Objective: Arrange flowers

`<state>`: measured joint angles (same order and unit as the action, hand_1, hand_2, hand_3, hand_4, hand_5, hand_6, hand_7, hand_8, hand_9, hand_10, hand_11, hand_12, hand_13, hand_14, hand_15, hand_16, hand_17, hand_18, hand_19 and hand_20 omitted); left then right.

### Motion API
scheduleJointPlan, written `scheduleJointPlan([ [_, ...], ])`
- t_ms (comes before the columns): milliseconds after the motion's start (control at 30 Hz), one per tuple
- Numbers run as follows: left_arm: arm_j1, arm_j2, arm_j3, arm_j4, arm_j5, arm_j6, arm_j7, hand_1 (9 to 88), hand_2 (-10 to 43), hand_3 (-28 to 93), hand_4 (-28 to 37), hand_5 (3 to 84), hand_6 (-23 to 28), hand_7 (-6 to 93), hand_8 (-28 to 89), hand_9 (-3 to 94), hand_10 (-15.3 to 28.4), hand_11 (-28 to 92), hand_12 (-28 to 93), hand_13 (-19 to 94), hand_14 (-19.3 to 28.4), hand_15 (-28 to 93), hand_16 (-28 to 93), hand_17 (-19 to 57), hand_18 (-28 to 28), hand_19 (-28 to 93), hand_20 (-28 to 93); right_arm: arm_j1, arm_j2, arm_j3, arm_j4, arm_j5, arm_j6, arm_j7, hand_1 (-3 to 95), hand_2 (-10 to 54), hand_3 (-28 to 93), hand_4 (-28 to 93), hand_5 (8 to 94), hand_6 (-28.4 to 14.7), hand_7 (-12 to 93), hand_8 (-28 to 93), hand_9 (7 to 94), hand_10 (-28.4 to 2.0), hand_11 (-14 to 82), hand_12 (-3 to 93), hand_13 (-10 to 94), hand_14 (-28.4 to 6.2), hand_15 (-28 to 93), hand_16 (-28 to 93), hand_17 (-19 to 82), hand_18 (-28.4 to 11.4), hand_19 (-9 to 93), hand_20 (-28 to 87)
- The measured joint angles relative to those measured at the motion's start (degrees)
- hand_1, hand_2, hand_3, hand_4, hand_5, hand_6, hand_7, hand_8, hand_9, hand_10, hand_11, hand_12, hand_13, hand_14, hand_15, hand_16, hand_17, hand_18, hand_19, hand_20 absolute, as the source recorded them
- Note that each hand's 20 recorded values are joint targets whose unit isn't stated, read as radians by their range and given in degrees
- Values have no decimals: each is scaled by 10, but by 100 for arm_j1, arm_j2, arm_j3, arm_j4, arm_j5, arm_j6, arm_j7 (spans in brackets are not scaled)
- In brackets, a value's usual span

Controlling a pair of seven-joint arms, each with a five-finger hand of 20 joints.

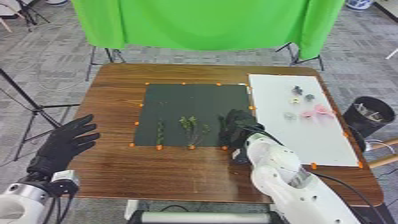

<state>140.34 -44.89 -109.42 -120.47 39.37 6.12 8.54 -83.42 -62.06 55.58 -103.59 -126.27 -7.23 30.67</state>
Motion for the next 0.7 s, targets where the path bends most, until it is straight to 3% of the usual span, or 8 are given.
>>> scheduleJointPlan([
  [200, 1, -6, 0, 1, 1, -3, -5, 255, 17, 704, -265, 307, 43, 188, -107, 269, 131, 222, 136, 229, 171, 342, -20, -94, 229, 459, 62, 1, 0, 27, -17, -46, -99, -5, 286, -93, 831, -193, 648, -29, 519, 154, 834, -86, 604, 454, 801, -57, 870, 398, 512, -219, 932, 602],
  [267, 1, -6, 0, 1, 2, -6, -6, 255, 17, 704, -265, 307, 44, 188, -107, 269, 131, 222, 136, 229, 171, 342, -20, -93, 228, 459, 62, 2, 0, 27, -32, -120, -161, -10, 259, -89, 838, -204, 646, -33, 506, 77, 822, -90, 606, 452, 795, -59, 871, 400, 504, -223, 932, 599],
  [300, 1, -7, 0, 1, 2, -7, -8, 255, 17, 705, -264, 307, 44, 188, -107, 269, 131, 222, 136, 229, 171, 342, -20, -93, 228, 459, 62, 2, -2, 29, -45, -182, -202, -13, 237, -88, 836, -202, 640, -37, 524, -82, 813, -94, 606, 451, 786, -63, 874, 395, 498, -223, 932, 595],
  [333, 1, -7, 0, 1, 3, -7, -8, 255, 17, 705, -264, 307, 43, 188, -107, 269, 131, 222, 136, 228, 171, 342, -21, -93, 228, 459, 62, 1, -3, 29, -58, -265, -248, -14, 227, -91, 828, -205, 633, -40, 529, -129, 802, -97, 606, 450, 780, -65, 874, 396, 492, -224, 932, 592],
  [700, 7, -26, -11, 1, 9, -32, -32, 256, 18, 703, -264, 307, 43, 188, -107, 269, 132, 222, 135, 228, 172, 341, -20, -94, 229, 459, 61, -4, 11, 73, -189, -969, -558, 34, 166, -95, 789, -229, 578, -61, 511, -148, 743, -119, 602, 445, 745, -69, 862, 398, 461, -227, 932, 564],
])
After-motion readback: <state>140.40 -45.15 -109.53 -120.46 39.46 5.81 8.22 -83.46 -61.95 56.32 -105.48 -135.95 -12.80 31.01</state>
